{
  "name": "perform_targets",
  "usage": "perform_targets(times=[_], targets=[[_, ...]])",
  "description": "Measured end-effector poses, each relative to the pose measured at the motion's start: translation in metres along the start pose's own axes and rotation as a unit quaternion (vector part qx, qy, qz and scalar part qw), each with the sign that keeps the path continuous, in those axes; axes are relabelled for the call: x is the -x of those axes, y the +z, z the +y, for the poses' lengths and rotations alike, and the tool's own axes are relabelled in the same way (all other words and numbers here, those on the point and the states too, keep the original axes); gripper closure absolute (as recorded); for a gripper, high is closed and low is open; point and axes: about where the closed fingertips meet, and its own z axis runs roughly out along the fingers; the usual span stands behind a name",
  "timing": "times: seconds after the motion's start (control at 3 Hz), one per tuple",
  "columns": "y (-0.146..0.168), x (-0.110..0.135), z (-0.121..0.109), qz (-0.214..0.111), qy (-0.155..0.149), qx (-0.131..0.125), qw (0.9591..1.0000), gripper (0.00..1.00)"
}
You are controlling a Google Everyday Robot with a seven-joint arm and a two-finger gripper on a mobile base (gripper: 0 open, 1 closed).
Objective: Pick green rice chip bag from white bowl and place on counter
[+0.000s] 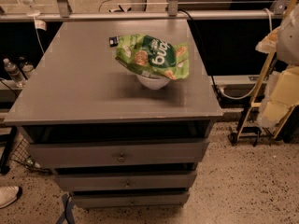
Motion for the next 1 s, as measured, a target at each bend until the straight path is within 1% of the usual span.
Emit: perform_targets(times=[0.33,0.67,1.0], targets=[[0.001,0.004,-0.005,-0.006,-0.005,-0.004,1.0000,0.00],[0.011,0.028,-0.036,-0.041,-0.036,-0.019,0.9984,0.00],[0.036,0.050,-0.066,-0.066,-0.061,-0.011,0.9959,0.00]])
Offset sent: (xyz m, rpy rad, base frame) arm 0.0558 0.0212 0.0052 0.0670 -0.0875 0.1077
